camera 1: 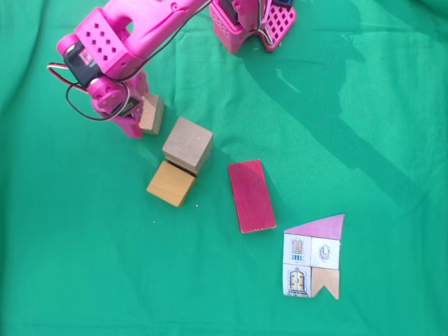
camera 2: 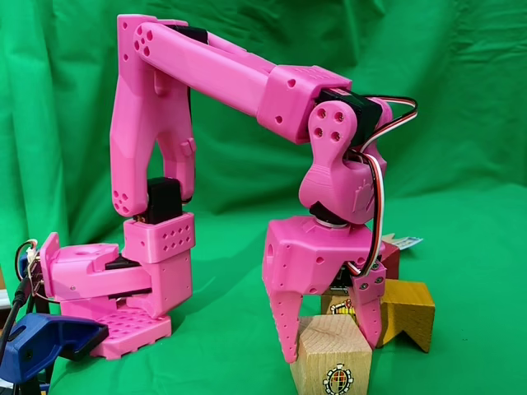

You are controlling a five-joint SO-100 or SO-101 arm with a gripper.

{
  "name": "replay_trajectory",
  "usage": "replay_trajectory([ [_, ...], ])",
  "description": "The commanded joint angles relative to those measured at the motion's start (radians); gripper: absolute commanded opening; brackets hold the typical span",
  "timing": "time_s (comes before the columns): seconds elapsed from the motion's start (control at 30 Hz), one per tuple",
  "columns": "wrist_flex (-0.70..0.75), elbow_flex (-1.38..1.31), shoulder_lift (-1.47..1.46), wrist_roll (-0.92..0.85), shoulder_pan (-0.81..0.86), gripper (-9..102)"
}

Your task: Grasp some building blocks and build the house on the picture.

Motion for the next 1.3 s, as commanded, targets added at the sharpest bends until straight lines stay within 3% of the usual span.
replay_trajectory([
  [0.0, 0.008, -0.011, 0.003, 0.003, -0.002, 32],
  [0.17, 0.008, -0.012, 0.005, 0.005, -0.002, 30],
  [0.47, 0.002, -0.021, 0.011, 0.003, -0.003, 10],
  [1.27, 0.015, -0.124, 0.298, 0.009, 0.003, 10],
])
